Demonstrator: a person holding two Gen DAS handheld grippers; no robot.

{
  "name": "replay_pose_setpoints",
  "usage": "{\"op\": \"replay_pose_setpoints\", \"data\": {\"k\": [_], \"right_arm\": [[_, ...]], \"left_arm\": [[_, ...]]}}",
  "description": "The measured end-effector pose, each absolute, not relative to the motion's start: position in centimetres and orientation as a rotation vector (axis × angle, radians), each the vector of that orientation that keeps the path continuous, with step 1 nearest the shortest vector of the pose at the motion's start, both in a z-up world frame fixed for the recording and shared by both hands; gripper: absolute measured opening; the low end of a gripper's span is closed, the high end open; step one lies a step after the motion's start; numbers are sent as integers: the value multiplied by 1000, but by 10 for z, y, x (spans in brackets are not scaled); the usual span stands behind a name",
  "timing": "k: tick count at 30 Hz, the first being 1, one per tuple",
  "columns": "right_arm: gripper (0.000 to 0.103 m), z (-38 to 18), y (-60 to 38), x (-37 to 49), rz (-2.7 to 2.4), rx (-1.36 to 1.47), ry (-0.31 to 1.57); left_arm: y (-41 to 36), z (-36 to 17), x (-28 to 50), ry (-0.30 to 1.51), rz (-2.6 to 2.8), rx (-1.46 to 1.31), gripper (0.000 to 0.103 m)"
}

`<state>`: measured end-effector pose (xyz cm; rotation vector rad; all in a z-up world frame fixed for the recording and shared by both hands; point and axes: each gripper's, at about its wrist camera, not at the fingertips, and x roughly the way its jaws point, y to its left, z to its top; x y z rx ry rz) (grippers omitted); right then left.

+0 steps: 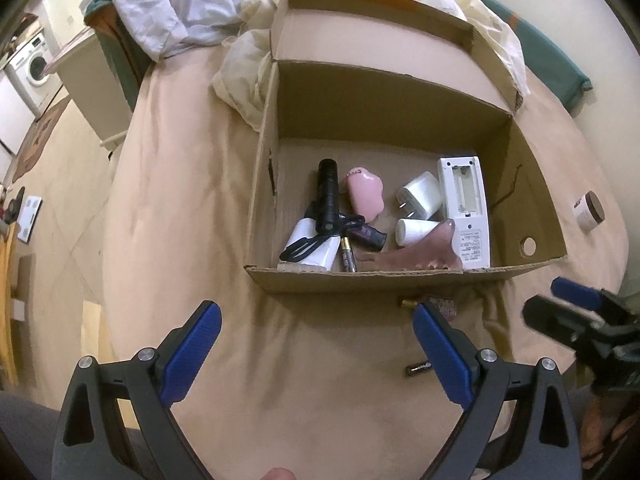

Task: Organize rigid objects
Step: 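Withdraw both open tools from the box toward the remaining items, then grasp the pink perfume bottle with the right tool while the left tool grasps the black battery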

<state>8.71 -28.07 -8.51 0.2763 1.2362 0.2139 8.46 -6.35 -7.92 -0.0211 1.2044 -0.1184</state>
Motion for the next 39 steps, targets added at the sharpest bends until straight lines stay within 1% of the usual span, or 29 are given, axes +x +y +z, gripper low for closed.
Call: {"op": "replay_pose_setpoints", "data": {"k": [9, 12, 16, 21, 24, 29, 35, 36, 37, 38, 39], "right_arm": [[103, -112, -275, 95, 208, 312, 1322], [103, -121, -271, 98, 164, 285, 1344], [103, -136, -260, 105, 148, 272, 1401], [103, -158, -244, 113, 143, 342, 1483], [103, -170, -230, 117, 81, 306, 1509], [103, -194, -203, 114, -91, 205, 1502], [103, -196, -187, 106, -177, 141, 1416], [100, -195, -186, 104, -177, 138, 1404], [91, -192, -185, 103, -176, 140, 1392], [78, -190, -186, 102, -175, 140, 1380], [74, -187, -187, 102, -179, 138, 1370]], "left_arm": [[-53, -86, 86, 1240, -67, -57, 96], [-49, -86, 86, 1253, -53, -79, 96], [-48, -85, 86, 1255, -51, -88, 96], [-49, -82, 85, 1254, -65, -96, 96], [-49, -82, 85, 1254, -70, -101, 96], [-48, -83, 87, 1259, -61, -106, 96], [-47, -85, 87, 1266, -57, -111, 96], [-47, -84, 87, 1265, -58, -111, 96], [-47, -84, 87, 1263, -59, -112, 96], [-48, -84, 87, 1260, -60, -112, 96], [-48, -84, 87, 1258, -61, -110, 96]]}}
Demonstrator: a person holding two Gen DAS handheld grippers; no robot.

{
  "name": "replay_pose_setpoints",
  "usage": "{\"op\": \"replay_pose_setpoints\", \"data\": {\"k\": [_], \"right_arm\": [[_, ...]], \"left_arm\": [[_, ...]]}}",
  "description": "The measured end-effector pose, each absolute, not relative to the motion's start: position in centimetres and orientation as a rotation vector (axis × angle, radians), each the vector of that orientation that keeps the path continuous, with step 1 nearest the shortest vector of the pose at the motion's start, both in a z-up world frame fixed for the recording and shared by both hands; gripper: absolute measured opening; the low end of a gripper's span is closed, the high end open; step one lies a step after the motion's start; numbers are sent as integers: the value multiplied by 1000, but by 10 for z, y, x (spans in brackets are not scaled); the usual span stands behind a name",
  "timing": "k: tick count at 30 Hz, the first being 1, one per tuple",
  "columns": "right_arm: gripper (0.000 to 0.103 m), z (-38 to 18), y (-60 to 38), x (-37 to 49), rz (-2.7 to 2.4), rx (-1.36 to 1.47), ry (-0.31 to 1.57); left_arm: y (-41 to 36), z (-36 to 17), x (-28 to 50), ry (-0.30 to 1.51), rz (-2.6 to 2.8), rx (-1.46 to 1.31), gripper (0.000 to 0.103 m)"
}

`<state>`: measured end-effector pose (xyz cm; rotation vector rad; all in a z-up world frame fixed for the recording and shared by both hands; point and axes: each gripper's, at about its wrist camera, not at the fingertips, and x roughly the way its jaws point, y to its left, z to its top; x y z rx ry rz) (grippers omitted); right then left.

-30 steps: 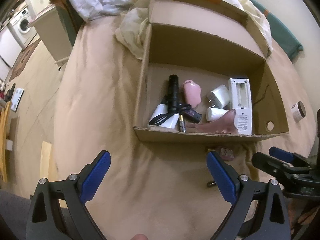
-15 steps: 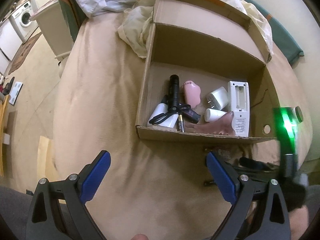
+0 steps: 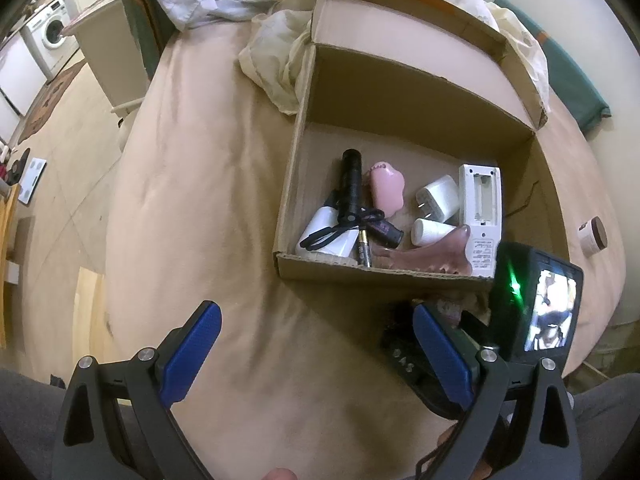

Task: Organize rigid objects
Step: 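Grasp the pink perfume bottle with the right tool while the left tool grasps the black battery, then lift the perfume bottle and black battery toward the box with both tools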

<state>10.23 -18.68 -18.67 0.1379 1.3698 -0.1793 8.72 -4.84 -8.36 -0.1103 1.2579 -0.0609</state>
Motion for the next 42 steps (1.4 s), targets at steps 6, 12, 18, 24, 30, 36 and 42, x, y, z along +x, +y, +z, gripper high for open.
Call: {"op": "replay_pose_setpoints", "data": {"k": [6, 12, 18, 24, 30, 36, 42], "right_arm": [[65, -182, -196, 95, -118, 145, 1357], [64, -162, -222, 87, 7, 168, 1367], [64, -116, -247, 74, 115, 116, 1354], [64, -70, -281, 73, 146, 99, 1287], [64, -65, -301, 71, 150, 191, 1243], [64, -70, -293, 77, 187, 237, 1199], [64, -70, -304, 79, 205, 308, 1188]], "left_arm": [[-49, -84, 86, 1254, -51, -99, 96], [-44, -83, 89, 1253, -36, -130, 96], [-46, -83, 89, 1250, -36, -118, 96], [-49, -88, 89, 1256, -23, -94, 96], [-53, -94, 88, 1261, -23, -51, 96], [-68, -98, 82, 1264, -35, -21, 96], [-97, -105, 72, 1296, -62, -81, 96]]}}
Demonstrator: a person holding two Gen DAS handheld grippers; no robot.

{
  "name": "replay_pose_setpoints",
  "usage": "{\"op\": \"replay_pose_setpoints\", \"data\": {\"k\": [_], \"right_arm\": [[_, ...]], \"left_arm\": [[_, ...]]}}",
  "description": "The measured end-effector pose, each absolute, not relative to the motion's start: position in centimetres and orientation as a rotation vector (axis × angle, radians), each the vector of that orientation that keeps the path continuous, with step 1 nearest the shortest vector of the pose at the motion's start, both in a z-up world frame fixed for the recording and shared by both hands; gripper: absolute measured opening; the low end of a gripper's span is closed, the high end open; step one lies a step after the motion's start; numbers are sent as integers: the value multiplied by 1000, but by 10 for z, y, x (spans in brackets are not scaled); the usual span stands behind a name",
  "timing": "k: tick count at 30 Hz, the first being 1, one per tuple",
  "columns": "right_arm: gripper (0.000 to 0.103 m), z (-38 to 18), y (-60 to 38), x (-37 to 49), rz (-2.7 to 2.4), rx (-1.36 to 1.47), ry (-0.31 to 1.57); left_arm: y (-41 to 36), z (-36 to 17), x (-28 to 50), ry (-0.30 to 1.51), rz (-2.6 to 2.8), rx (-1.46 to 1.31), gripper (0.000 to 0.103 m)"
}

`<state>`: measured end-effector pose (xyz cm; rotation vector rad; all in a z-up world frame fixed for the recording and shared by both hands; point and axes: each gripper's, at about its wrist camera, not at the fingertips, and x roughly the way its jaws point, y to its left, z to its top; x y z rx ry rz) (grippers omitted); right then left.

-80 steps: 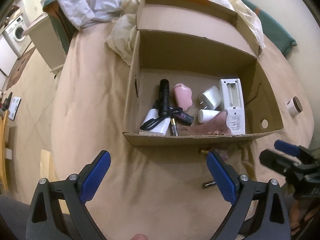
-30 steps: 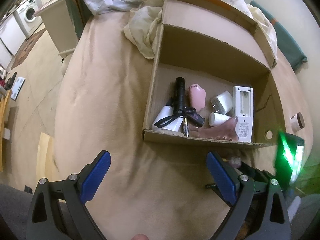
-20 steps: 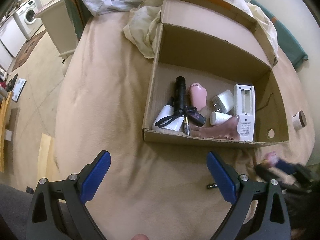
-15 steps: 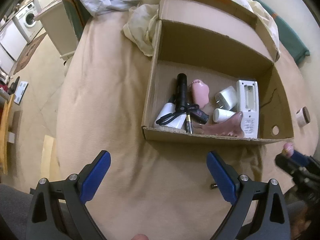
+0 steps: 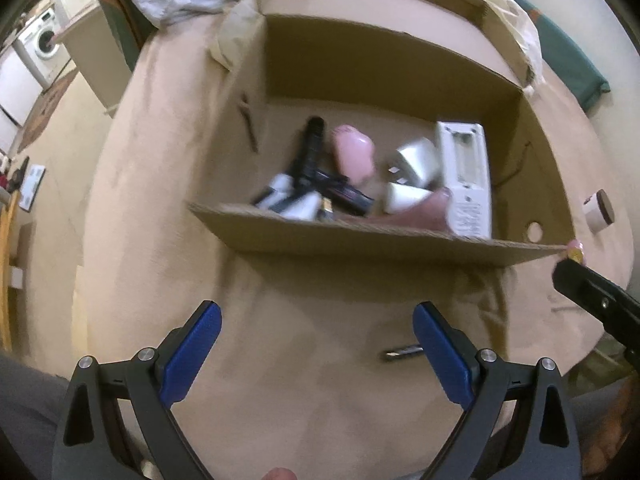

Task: Organize rigid objects
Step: 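Lift the perfume bottle and black battery toward the box with both tools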

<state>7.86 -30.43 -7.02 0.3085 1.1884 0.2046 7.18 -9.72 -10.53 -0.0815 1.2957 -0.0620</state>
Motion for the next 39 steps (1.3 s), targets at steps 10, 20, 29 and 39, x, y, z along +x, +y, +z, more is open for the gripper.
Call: {"op": "replay_pose_setpoints", "data": {"k": [10, 20, 29, 39], "right_arm": [[64, -69, -311, 80, 232, 353, 1175], [64, -67, -313, 80, 241, 368, 1165], [64, -67, -306, 82, 255, 346, 1170], [64, -68, -305, 81, 240, 325, 1179]], "left_arm": [[-147, -148, 61, 1406, -67, -96, 95], [-177, -180, 56, 1433, -42, 52, 80], [-177, -175, 57, 1412, -86, 75, 39], [-158, -154, 57, 1370, -87, 123, 39]]}}
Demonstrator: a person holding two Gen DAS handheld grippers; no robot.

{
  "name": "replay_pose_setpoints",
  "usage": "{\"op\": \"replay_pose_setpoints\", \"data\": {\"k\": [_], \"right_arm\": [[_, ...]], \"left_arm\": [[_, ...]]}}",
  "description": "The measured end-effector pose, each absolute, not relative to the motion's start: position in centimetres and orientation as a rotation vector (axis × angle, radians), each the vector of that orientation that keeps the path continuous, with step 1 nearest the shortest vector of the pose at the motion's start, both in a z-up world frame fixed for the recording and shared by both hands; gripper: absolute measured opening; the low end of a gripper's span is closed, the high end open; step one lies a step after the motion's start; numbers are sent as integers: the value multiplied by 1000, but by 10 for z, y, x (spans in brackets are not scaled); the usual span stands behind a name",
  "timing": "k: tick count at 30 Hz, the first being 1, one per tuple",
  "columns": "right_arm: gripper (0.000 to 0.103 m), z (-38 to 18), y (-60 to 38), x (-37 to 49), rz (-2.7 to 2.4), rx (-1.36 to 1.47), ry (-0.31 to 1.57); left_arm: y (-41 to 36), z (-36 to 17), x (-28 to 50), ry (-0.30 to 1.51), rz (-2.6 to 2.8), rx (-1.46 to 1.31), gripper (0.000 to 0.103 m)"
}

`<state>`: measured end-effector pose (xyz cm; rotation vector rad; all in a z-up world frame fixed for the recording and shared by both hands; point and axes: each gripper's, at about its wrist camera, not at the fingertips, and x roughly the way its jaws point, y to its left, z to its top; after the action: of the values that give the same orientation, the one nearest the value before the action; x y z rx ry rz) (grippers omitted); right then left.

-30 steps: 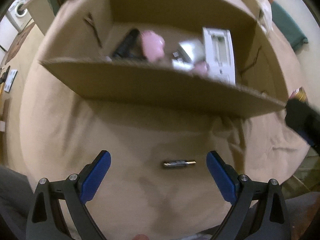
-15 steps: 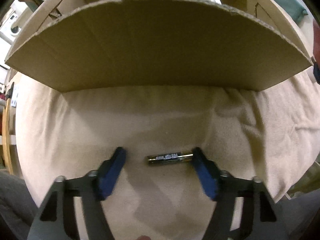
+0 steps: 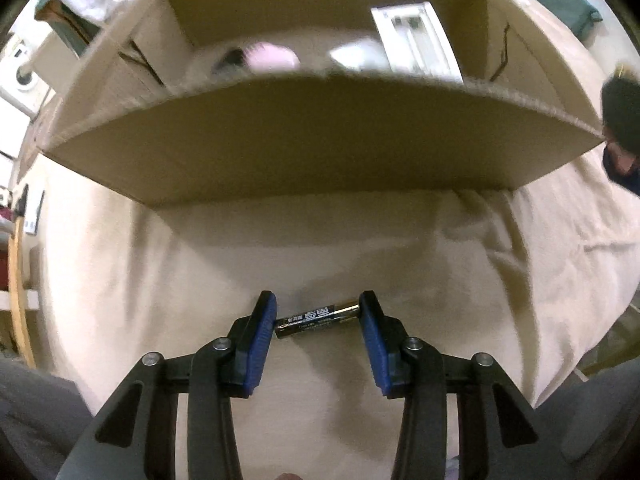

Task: Organize rigid objects
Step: 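Lift the perfume bottle and black battery toward the box with both tools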

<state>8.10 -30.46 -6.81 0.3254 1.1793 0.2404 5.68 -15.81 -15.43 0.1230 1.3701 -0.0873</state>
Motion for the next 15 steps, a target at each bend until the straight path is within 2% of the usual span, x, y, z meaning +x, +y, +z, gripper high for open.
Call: {"op": "replay_pose_setpoints", "data": {"k": [15], "right_arm": [[64, -60, -304, 92, 213, 328, 1154]], "left_arm": [[-108, -54, 70, 1147, -104, 124, 39]]}}
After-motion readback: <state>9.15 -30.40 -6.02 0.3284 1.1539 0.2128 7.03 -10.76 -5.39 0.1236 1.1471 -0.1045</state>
